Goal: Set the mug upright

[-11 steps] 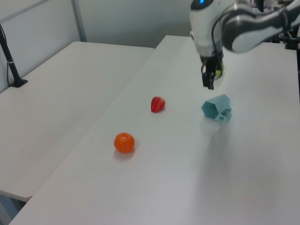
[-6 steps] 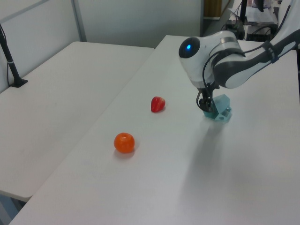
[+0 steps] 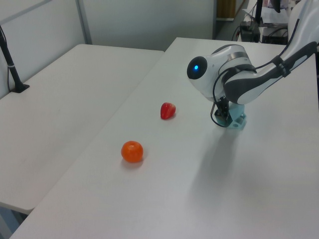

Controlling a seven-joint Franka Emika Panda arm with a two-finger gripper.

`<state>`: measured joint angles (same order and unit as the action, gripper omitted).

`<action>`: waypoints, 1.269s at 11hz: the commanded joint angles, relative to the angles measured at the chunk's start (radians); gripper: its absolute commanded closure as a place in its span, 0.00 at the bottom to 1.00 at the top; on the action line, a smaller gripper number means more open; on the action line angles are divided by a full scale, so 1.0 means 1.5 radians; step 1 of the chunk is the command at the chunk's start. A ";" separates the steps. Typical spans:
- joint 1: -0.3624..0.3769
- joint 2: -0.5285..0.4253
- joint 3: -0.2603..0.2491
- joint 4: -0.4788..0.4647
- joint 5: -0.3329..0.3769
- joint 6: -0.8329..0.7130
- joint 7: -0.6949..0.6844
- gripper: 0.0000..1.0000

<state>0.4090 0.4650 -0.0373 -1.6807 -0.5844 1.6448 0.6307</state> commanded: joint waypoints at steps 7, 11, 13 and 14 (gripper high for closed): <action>-0.023 -0.019 -0.008 0.058 -0.005 -0.104 -0.099 0.95; -0.046 -0.050 -0.004 0.059 0.051 -0.092 -0.152 0.99; -0.055 -0.087 -0.004 0.056 0.163 0.007 -0.200 0.99; -0.060 -0.093 -0.003 0.054 0.209 0.032 -0.237 0.99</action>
<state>0.3379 0.3928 -0.0462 -1.5742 -0.4143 1.5978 0.3863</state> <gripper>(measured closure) 0.956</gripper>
